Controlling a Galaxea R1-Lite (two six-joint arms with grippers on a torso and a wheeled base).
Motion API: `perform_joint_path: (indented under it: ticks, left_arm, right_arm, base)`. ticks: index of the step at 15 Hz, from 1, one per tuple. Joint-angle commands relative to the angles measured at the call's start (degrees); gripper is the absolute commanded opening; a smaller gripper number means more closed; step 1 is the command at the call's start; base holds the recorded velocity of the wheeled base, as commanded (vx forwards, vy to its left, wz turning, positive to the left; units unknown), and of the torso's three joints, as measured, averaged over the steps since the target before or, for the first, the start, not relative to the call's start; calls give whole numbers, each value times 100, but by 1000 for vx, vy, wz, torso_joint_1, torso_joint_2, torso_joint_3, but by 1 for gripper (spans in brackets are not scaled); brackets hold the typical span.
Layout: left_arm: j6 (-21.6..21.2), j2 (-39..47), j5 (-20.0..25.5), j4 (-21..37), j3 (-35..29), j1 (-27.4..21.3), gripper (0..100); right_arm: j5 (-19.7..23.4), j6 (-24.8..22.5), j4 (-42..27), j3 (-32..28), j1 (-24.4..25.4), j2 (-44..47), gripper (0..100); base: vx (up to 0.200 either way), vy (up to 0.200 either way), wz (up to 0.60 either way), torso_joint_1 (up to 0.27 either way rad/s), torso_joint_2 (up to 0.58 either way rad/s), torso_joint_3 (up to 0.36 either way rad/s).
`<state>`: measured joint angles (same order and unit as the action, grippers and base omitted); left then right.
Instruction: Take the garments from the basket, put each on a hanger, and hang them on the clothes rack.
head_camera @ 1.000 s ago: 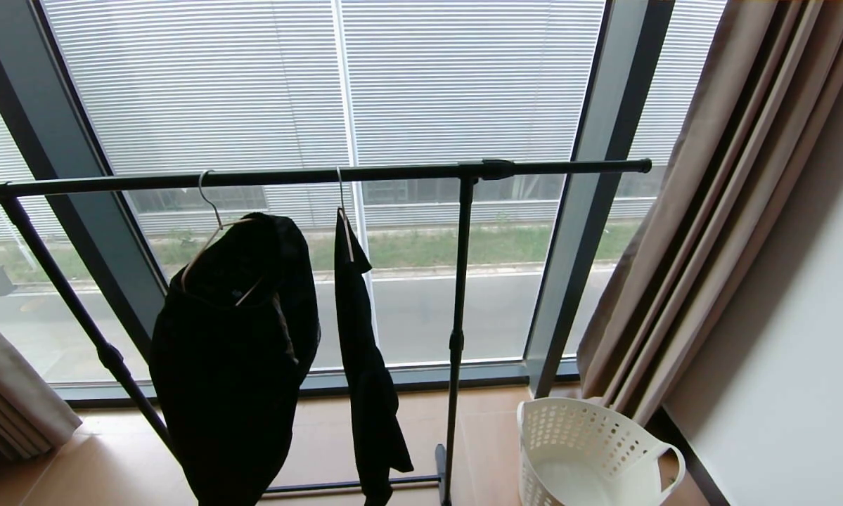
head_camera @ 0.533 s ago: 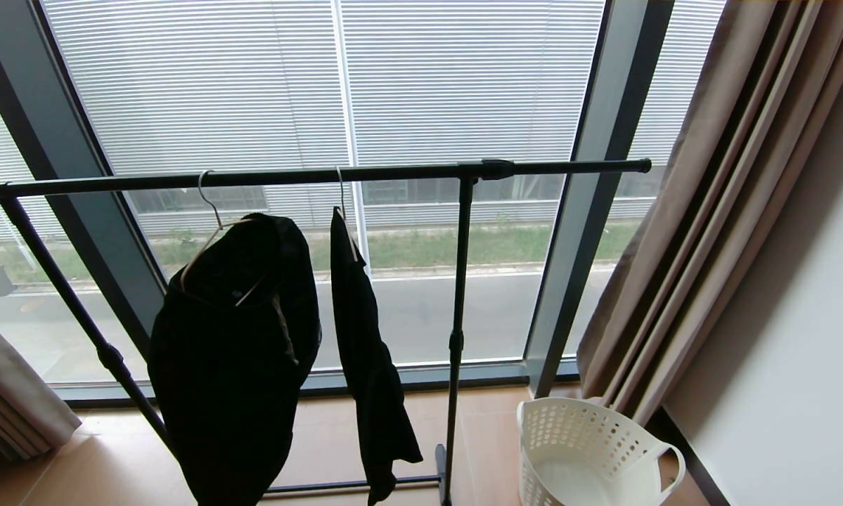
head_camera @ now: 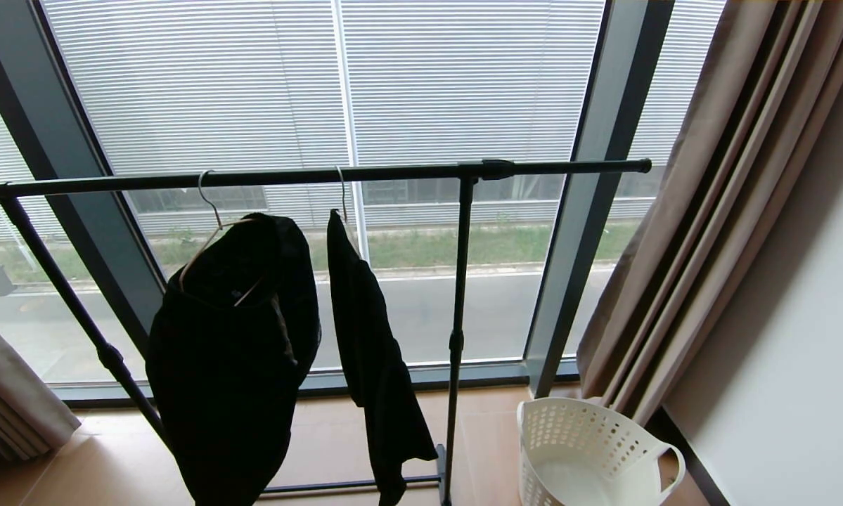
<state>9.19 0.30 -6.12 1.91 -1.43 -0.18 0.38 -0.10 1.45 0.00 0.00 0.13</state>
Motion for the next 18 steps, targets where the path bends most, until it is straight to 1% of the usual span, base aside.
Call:
perform_joint_path:
  ticks: [1,2,3,4,5,6,7,10,11,12,13,18]
  left_arm:
    - [-304,22,-21,-16,11,1,100]
    - [-497,22,-12,-24,11,1,100]
    - [-1139,22,49,-16,72,1,100]
    - [-1306,22,331,20,72,1,100]
    - [-1288,22,805,28,72,1,100]
    - [-1280,22,840,28,64,1,100]
    - [-1139,5,920,28,64,1,100]
    - [-1148,5,920,28,64,1,100]
    - [-1148,5,928,28,64,1,100]
    - [-1148,5,928,28,64,1,100]
    - [-1148,5,928,28,64,1,100]
    - [-1148,5,928,28,64,1,100]
  right_arm:
    - [6,-8,4,0,0,-5,100]
    - [6,-8,4,0,0,-5,100]
    - [6,-8,4,0,0,-5,100]
    - [-3,1,4,0,0,-5,100]
    - [-3,1,4,0,0,-5,100]
    - [-3,1,4,0,0,-5,100]
    - [15,-17,4,0,0,-5,100]
    - [33,-52,-4,0,0,-5,100]
    - [94,-131,-13,0,0,-5,100]
    - [305,-184,-4,0,0,-5,100]
    - [375,-184,-4,0,0,-5,100]
    - [393,-148,-4,0,0,-5,100]
  base:
    - [0,0,0,0,0,0]
    - [0,0,0,0,0,0]
    - [0,0,0,0,0,0]
    - [0,0,0,0,0,0]
    - [0,0,0,0,0,0]
    - [0,0,0,0,0,0]
    - [0,0,0,0,0,0]
    - [0,0,0,0,0,0]
    - [0,0,0,0,0,0]
    - [0,0,0,0,0,0]
    - [0,0,0,0,0,0]
    - [0,0,0,0,0,0]
